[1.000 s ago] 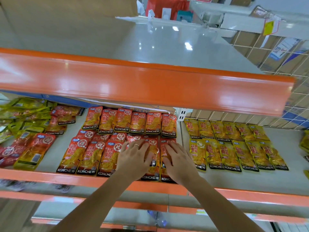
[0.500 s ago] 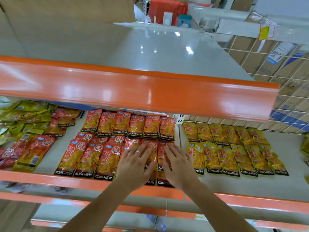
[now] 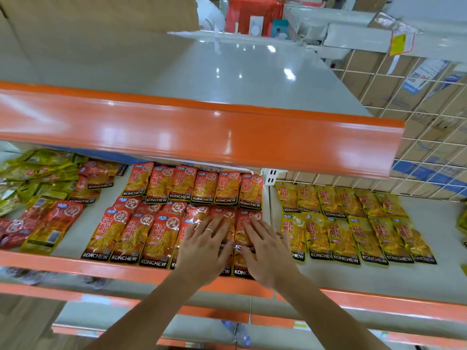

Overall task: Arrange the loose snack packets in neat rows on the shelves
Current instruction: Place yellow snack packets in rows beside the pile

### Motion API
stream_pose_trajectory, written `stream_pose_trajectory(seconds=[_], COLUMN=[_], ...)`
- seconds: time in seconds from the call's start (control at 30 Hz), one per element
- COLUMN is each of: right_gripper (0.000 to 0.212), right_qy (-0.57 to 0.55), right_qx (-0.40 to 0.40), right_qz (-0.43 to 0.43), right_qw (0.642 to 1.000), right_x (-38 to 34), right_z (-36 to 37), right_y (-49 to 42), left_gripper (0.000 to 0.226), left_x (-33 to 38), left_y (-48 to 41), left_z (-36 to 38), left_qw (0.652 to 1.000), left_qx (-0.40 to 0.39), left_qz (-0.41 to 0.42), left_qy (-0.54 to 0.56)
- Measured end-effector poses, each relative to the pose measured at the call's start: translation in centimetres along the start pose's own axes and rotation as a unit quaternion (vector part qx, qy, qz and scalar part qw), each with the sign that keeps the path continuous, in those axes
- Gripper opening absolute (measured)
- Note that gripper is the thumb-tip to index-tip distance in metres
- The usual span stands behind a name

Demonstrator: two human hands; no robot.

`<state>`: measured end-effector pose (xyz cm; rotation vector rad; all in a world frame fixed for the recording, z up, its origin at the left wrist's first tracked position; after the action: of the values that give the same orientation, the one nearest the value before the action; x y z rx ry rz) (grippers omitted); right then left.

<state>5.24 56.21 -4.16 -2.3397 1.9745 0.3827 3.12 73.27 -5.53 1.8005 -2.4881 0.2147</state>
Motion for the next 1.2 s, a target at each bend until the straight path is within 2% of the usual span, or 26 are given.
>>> stream_pose_trajectory(seconds=[0.2,0.33,0.4,0.5,0.63,0.73,1.0,1.2], right_gripper=[0.060,0.061,0.068,0.066,0.074,0.075,0.084,0.072], right_qy=[0.000,-0.018,-0.036,-0.053,-0.079,-0.080,-0.068,-0.083], right_qx=[-0.014,-0.007,0.010,0.025,0.046,0.067,0.084,0.082], right_qz=[0.004,-0.002,-0.011,-0.033,-0.066,-0.092,-0.118,-0.136], right_qw=[1.000,1.000,0.999,0.998,0.994,0.990,0.987,0.984], right_x=[-0.3,-0.5,-0.9,-2.0,-4.5,-6.7,-13.7,-20.5], right_z=[-0.7,-1.3,-2.0,-3.6,-7.0,-9.4,-13.2,-13.7], right_y=[-0.4,0.1,0.4,0.4,0.5,0.8,2.4,4.5], left_gripper=[0.083,0.094,0.093,0.085,0.062,0.055,0.064,0.066], left_x=[0.4,0.4,0.2,-0.2,-1.4,-2.7,-7.2,-11.0], left_y=[-0.7,-0.1,0.4,1.3,3.2,4.3,7.9,13.1], left_z=[-0.4,-0.9,-1.9,-4.2,-7.9,-10.4,-14.9,-17.8], left_qw=[1.000,0.999,0.997,0.995,0.984,0.974,0.970,0.967], left_qx=[-0.013,0.027,0.041,0.071,0.168,0.224,0.240,0.252], left_qz=[-0.017,-0.019,-0.030,-0.041,-0.034,-0.020,-0.041,-0.041], left_qy=[0.020,0.042,0.059,0.063,0.052,0.035,0.011,-0.004])
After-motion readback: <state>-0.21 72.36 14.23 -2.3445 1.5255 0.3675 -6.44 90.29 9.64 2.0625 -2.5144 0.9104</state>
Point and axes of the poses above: each hand's wrist, its own y-axis away from the middle knuckle, its own z-axis out of the palm, x = y × z, the point moved 3 cm from there along -y, towards the middle knuckle, and after that the axes turned 13 degrees about z, right-handed, at the moved point
